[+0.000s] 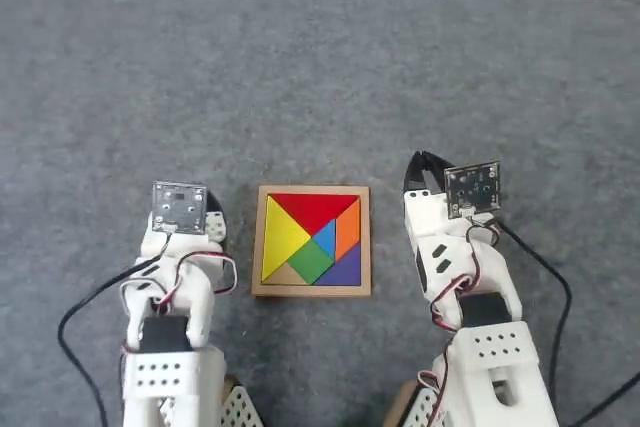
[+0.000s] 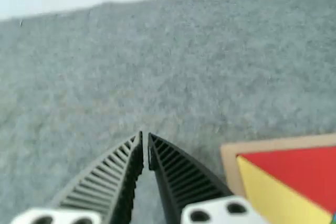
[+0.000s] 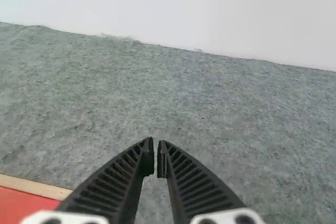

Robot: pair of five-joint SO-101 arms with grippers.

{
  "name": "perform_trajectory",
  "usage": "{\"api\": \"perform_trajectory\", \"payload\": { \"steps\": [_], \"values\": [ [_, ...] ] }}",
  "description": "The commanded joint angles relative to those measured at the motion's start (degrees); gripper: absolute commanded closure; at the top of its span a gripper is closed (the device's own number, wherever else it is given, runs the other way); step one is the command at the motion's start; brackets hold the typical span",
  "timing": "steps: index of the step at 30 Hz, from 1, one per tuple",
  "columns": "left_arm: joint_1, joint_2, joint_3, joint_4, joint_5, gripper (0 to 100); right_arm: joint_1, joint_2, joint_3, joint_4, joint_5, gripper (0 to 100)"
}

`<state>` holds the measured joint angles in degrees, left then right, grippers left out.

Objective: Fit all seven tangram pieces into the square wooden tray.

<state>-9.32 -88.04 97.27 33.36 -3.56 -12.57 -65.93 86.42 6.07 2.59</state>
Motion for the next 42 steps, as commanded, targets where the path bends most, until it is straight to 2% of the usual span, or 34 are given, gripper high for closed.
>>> {"api": "perform_trajectory", "payload": {
  "steps": [1, 7, 12, 42],
  "values": [
    [-3.52, -4.66, -0.48, 10.73, -0.62, 98, -0.57, -1.80, -0.53, -0.66, 0.70, 98.6],
    [-5.63, -10.55, -0.48, 29.98, -0.62, 98, -0.66, -1.80, -0.53, -0.57, 0.53, 98.7],
    [-5.71, -15.82, -0.75, 38.86, -0.62, 98, -0.66, -1.45, -0.53, -0.57, 0.44, 98.7],
    [-5.63, -16.09, -0.75, 38.95, -0.53, 98, -0.75, -1.71, -0.53, -0.57, 0.70, 98.6]
  ]
}}
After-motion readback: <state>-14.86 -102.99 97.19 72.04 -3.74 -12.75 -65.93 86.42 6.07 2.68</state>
